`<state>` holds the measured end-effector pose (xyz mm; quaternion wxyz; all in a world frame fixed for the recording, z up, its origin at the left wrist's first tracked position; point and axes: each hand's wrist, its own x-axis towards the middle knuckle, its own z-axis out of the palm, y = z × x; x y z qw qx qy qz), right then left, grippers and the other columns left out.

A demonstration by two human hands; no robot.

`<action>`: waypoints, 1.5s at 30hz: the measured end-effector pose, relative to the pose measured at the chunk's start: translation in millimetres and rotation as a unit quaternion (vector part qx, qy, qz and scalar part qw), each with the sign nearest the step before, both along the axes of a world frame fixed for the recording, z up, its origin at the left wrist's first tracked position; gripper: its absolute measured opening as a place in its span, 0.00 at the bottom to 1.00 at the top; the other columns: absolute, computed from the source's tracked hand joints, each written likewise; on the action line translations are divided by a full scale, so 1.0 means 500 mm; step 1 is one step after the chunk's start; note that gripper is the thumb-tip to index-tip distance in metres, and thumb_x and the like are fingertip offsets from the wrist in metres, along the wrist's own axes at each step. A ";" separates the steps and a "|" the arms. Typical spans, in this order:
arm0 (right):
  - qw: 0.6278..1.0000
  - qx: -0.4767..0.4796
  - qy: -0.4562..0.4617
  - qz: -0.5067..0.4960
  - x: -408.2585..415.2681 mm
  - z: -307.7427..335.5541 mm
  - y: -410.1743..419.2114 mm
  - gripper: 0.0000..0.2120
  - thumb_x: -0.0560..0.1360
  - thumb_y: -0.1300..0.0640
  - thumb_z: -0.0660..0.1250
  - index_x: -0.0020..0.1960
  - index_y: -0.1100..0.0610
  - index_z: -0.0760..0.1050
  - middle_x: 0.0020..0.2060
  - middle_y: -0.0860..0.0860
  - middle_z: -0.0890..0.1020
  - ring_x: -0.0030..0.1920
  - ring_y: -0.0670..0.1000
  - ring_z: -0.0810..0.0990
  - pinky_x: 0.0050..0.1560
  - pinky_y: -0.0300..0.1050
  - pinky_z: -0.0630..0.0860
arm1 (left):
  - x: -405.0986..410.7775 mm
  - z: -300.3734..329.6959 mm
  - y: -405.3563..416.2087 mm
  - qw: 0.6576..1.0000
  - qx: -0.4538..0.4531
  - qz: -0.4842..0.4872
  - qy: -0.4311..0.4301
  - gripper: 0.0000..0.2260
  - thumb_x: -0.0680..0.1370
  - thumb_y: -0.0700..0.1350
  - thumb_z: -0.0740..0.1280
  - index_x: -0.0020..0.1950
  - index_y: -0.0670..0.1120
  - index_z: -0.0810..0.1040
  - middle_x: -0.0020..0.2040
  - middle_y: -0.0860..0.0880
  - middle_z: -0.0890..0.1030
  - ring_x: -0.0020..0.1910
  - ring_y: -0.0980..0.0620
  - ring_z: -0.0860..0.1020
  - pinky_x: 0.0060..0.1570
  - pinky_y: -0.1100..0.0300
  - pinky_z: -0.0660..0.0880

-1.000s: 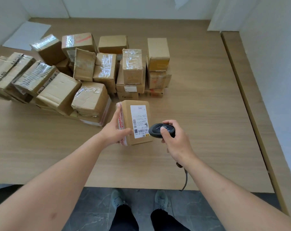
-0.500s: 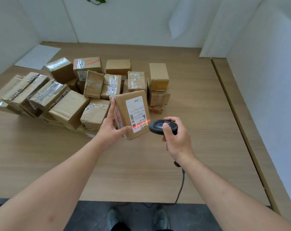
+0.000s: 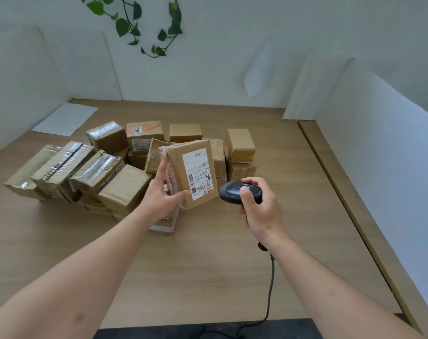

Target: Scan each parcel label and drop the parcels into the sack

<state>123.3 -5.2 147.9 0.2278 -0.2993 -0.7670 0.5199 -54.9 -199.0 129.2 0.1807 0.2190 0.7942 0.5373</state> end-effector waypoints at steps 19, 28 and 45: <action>0.973 -0.014 0.085 0.213 -0.015 0.047 -0.170 0.09 0.82 0.43 0.67 0.62 0.38 0.74 0.52 0.37 0.82 0.53 0.35 0.82 0.48 0.35 0.79 | 0.168 0.077 -0.214 0.983 0.049 0.175 0.013 0.40 0.79 0.55 0.74 0.77 0.80 0.51 0.72 0.52 0.76 0.64 0.52 0.80 0.61 0.46 0.81; 0.929 -0.073 0.064 0.357 0.045 0.020 -0.383 0.12 0.77 0.36 0.67 0.60 0.33 0.75 0.52 0.33 0.83 0.52 0.53 0.87 0.50 0.65 0.85 | 0.385 0.065 -0.438 0.953 -0.002 0.302 0.009 0.33 0.81 0.56 0.71 0.80 0.73 0.56 0.67 0.58 0.79 0.61 0.57 0.81 0.52 0.59 0.83; 0.861 -0.062 0.002 0.505 0.151 -0.042 -1.031 0.09 0.83 0.42 0.69 0.60 0.30 0.73 0.54 0.38 0.84 0.54 0.49 0.87 0.51 0.65 0.86 | 0.636 -0.014 -1.082 0.886 -0.079 0.456 -0.017 0.31 0.81 0.55 0.70 0.81 0.70 0.60 0.72 0.55 0.75 0.66 0.54 0.76 0.55 0.68 0.77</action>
